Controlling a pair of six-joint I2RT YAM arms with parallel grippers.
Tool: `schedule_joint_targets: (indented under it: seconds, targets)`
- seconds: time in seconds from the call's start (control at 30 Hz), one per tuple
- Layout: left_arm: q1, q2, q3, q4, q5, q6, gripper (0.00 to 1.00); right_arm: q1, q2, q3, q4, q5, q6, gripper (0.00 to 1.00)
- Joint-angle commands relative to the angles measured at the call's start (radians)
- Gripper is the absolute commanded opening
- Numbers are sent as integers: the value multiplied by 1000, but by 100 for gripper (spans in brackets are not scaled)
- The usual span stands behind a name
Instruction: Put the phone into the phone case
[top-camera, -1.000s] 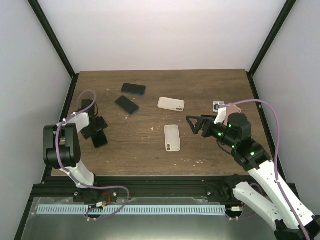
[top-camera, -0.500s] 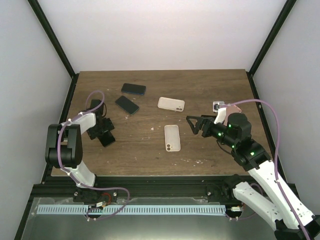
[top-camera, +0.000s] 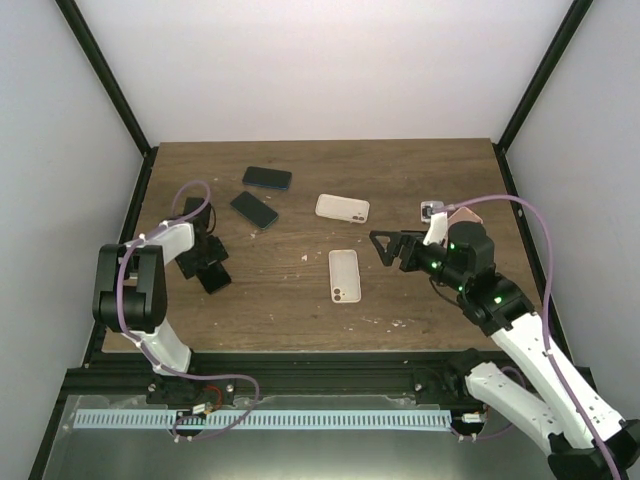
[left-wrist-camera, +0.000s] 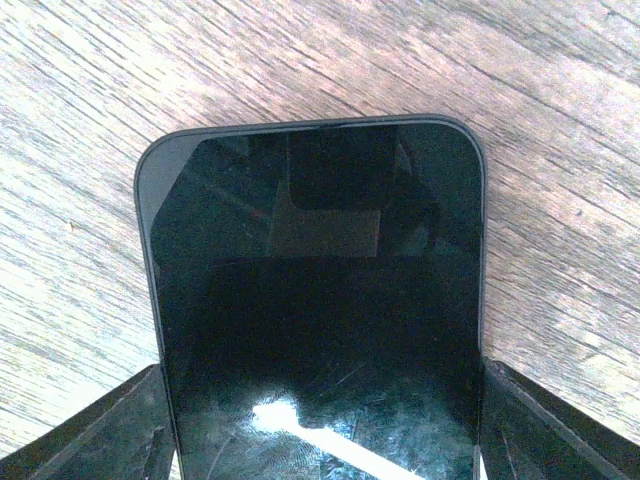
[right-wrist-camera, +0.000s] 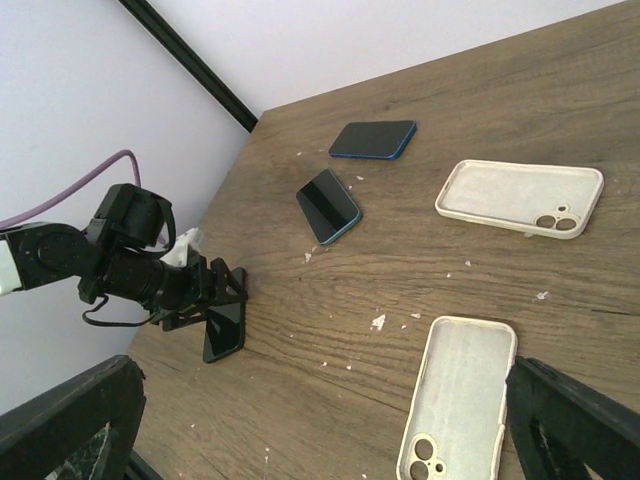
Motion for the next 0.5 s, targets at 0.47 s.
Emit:
schedule_joint_targets:
  seconds: [0.47]
  targets:
    - [-90, -117, -69, -7, 169, 70, 62, -8, 259, -98, 38, -41, 36, 64]
